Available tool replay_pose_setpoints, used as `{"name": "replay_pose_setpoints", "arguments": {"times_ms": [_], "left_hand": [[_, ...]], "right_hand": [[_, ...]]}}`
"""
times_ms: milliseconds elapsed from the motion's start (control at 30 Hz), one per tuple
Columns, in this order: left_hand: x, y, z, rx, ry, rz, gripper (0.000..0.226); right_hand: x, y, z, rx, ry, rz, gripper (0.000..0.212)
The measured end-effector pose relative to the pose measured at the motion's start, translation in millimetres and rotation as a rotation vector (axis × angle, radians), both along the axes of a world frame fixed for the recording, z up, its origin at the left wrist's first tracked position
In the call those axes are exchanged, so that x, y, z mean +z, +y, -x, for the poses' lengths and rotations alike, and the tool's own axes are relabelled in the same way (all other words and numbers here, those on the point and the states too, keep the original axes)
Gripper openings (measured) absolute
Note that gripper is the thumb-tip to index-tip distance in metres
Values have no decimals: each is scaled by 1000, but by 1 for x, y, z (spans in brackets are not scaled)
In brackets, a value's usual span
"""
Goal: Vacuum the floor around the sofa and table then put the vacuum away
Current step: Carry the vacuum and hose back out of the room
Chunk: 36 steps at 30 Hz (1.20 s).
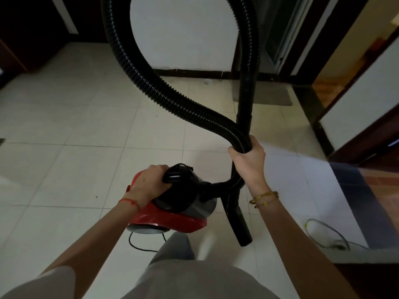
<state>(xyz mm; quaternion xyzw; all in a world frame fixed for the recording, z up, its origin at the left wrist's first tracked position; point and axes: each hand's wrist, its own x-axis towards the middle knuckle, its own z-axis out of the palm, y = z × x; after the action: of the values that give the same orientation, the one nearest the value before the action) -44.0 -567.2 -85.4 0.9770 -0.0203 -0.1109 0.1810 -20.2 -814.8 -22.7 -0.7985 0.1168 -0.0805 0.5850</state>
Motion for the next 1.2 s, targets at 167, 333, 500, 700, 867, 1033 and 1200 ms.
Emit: {"name": "replay_pose_setpoints", "arguments": {"times_ms": [167,333,500,700,867,1033,1200], "left_hand": [[-6,33,-95,70,17,38,8],[-9,75,-195,76,25,50,9],[-4,118,-293,54,4,46,13],[4,170,-398,45,-5,32,20],[-2,211,-488,76,24,29,12],[-11,251,-584,109,38,28,10],[-12,290,-688,167,55,25,11]], "right_hand": [[-4,36,-106,37,-30,20,25],[-7,76,-204,50,-60,36,27],[-8,119,-300,26,-80,72,30],[-2,171,-400,13,-82,52,28],[-8,209,-494,41,-54,9,30],[-21,250,-606,77,-58,-1,30],[-27,293,-727,126,-51,-1,35]]}}
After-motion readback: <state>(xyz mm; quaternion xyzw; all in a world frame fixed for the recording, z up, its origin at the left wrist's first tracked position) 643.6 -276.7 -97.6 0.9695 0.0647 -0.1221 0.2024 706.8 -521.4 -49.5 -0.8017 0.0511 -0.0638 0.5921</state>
